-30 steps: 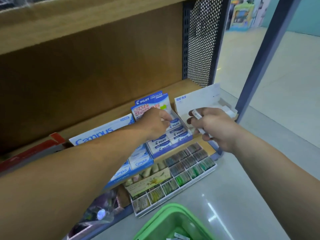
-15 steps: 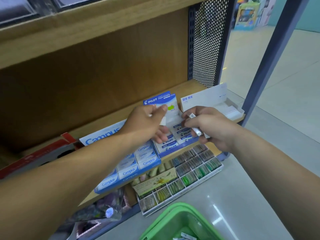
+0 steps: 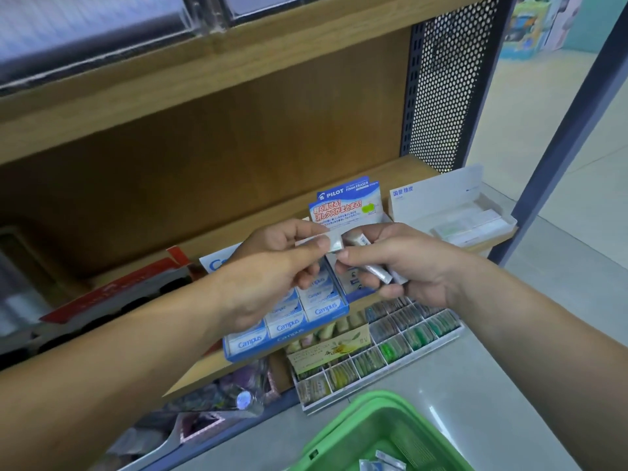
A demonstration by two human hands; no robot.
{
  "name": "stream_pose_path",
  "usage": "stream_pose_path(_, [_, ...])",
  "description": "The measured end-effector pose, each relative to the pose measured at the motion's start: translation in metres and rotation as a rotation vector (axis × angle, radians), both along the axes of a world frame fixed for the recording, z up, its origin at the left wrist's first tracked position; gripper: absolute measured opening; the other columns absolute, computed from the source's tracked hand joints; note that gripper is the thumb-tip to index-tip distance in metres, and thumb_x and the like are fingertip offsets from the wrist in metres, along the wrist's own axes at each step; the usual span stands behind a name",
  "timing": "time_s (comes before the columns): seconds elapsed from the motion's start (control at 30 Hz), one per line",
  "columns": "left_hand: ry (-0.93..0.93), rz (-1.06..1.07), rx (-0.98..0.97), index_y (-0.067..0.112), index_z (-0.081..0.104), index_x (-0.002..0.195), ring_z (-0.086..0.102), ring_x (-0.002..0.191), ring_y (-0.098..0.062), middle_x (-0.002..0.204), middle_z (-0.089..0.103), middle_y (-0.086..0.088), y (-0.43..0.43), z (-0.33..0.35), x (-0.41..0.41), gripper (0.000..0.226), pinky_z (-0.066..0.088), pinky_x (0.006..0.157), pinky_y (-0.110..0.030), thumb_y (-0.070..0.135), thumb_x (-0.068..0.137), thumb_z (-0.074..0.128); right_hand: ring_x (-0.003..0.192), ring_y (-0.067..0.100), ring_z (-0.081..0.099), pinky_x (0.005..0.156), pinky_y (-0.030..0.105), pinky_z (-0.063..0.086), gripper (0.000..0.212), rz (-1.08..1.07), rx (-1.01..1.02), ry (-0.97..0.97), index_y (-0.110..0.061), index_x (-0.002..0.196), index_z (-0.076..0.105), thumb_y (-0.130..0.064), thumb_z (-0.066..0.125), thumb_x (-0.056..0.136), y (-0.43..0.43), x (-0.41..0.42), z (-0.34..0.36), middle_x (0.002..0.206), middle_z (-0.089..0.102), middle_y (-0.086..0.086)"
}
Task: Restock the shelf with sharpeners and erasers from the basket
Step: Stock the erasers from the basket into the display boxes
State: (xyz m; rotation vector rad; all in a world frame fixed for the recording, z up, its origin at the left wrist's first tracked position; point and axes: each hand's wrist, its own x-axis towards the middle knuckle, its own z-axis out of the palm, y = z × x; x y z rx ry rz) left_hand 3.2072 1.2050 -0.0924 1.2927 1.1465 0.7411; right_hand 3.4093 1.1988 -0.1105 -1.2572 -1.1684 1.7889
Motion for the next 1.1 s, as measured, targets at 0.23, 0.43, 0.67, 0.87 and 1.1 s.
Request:
stream_pose_path(0.23, [0.025, -0.014, -0.010, 0.009, 0.067, 0.123, 0.075, 0.100, -0.025, 0.107, 0.077, -0.012, 0.001, -0.002, -0.004, 0.029, 0.059, 0.093, -0.035, 0.000, 0.095, 0.067, 0.059, 0.012, 0.050, 0.042, 0.020, 0.031, 0.017, 0.009, 0.009, -0.015, -0.016, 0.107, 0.073, -0.012, 0.073, 0.090, 0.004, 0.006, -0.002, 0.093, 0.072, 0.011])
stream_pose_path(0.43, [0.304, -0.008, 0.134, 0.023, 0.079, 0.097, 0.069, 0.075, -0.005, 0.095, 0.077, -0.002, 0.019, 0.003, 0.042, 0.025, 0.055, 0.068, -0.016, 0.011, 0.077, 0.089, 0.057, 0.011, 0.051, 0.043, 0.020, 0.035, 0.017, -0.087, -0.028, -0.194, -0.009, 0.110, 0.071, -0.008, 0.068, 0.093, -0.004, 0.041, -0.004, 0.087, 0.072, 0.007])
stream_pose_path(0.67, [0.430, -0.058, 0.259, 0.019, 0.077, 0.098, 0.064, 0.067, -0.008, 0.079, 0.071, 0.003, 0.052, 0.000, 0.129, 0.025, 0.051, 0.063, -0.015, 0.018, 0.077, 0.090, 0.054, 0.018, 0.041, 0.043, 0.019, 0.020, 0.010, -0.464, -0.045, -0.340, -0.015, 0.096, 0.070, -0.009, 0.071, 0.088, -0.014, 0.109, -0.019, 0.076, 0.063, 0.005])
stream_pose_path(0.87, [0.729, -0.097, 0.349, 0.019, 0.078, 0.096, 0.068, 0.088, -0.012, 0.091, 0.073, 0.006, 0.076, -0.020, 0.158, 0.024, 0.055, 0.080, -0.026, 0.023, 0.076, 0.091, 0.044, 0.015, 0.041, 0.037, 0.019, 0.029, 0.040, -0.650, 0.052, -0.379, -0.027, 0.123, 0.066, -0.013, 0.074, 0.086, -0.018, 0.125, -0.038, 0.089, 0.062, 0.005])
stream_pose_path(1.1, [0.769, -0.119, 0.311, 0.018, 0.081, 0.085, 0.067, 0.086, -0.010, 0.090, 0.075, 0.005, 0.079, -0.033, 0.169, 0.011, 0.050, 0.072, -0.023, 0.027, 0.082, 0.086, 0.050, 0.014, 0.047, 0.040, 0.020, 0.028, 0.033, -0.574, -0.027, -0.219, -0.026, 0.120, 0.066, -0.017, 0.075, 0.089, -0.017, 0.117, -0.050, 0.076, 0.060, 0.003])
